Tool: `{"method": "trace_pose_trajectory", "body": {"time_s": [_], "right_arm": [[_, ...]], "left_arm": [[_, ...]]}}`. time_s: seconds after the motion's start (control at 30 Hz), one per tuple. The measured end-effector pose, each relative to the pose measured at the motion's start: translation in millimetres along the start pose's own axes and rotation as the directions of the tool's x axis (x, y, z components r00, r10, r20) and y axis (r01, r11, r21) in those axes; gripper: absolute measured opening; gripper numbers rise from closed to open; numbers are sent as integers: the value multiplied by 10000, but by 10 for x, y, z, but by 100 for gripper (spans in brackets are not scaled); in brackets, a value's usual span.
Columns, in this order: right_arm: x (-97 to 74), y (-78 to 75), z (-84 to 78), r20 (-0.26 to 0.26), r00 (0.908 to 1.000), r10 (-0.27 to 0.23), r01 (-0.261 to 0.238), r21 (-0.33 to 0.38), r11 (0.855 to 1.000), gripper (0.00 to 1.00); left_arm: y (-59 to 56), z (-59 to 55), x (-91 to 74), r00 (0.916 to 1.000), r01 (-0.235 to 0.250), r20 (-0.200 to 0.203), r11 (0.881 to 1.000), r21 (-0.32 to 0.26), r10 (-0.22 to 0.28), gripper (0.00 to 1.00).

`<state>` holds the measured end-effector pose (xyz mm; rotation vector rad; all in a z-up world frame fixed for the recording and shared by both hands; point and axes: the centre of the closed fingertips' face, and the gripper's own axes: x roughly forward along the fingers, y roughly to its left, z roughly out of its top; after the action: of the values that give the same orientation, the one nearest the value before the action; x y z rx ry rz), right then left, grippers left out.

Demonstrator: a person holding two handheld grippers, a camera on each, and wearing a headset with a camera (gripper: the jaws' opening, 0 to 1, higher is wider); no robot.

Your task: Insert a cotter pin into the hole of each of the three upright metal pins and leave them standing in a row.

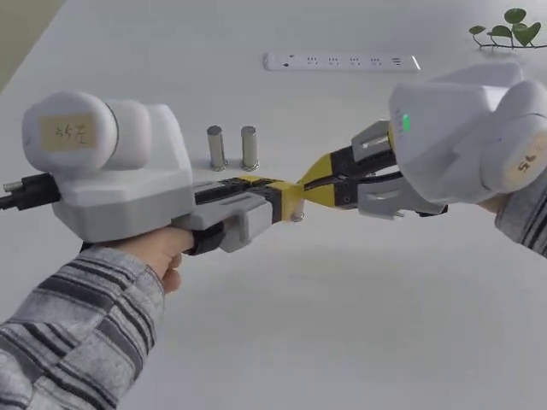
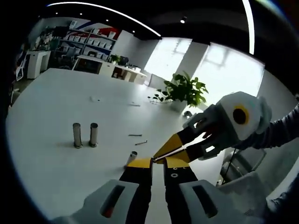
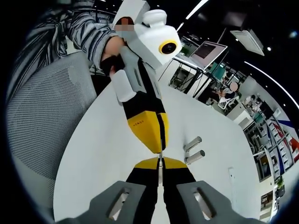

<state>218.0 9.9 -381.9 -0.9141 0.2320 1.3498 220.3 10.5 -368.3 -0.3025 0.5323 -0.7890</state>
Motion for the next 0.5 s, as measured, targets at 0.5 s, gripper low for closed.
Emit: {"method": "trace_pose_trajectory", "body": {"time_s": [0.5], "right_arm": [[18,17,53,121,9999,6,-5,-49,10000,0]], "left_arm": [[48,-25,-16,10000,-84,-4,9990,-442,84,0]]}}
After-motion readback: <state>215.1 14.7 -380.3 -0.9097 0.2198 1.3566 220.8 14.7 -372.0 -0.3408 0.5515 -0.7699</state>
